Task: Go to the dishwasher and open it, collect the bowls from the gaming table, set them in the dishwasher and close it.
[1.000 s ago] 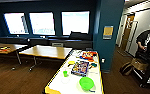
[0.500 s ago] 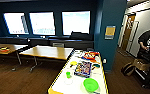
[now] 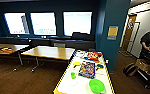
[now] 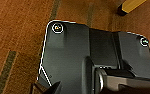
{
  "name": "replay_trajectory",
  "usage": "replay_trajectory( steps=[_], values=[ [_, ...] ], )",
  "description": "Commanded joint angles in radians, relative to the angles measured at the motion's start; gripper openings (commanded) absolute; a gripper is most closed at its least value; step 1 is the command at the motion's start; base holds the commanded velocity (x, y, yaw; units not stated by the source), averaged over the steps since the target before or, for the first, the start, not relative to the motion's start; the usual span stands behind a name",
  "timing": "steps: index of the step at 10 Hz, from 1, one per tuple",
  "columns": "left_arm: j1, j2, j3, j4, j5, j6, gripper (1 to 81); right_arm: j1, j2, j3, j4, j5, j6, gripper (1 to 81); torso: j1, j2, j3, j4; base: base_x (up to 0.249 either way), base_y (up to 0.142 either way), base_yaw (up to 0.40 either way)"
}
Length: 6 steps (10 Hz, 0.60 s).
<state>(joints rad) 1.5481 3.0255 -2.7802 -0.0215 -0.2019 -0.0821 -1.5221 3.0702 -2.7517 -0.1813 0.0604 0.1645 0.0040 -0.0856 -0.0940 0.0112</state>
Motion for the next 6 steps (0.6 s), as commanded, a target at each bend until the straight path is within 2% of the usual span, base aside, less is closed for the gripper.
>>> replay_trajectory(
  steps=[1, 6],
  values=[
    [-0.050, -0.003, -0.004, 0.009, 0.042, 0.002, 81.1, 0.056, 0.007, 0.005, -0.004, -0.042, -0.002, 81.1, 0.000, 0.000, 0.000, 0.000, 0.137, 0.089, 0.000],
    [-0.050, -0.003, -0.004, 0.008, 0.042, 0.002, 81.1, 0.059, 0.006, 0.005, -0.006, -0.044, -0.002, 81.1, 0.000, 0.000, 0.000, 0.000, 0.143, 0.077, 0.000]
  ],
)
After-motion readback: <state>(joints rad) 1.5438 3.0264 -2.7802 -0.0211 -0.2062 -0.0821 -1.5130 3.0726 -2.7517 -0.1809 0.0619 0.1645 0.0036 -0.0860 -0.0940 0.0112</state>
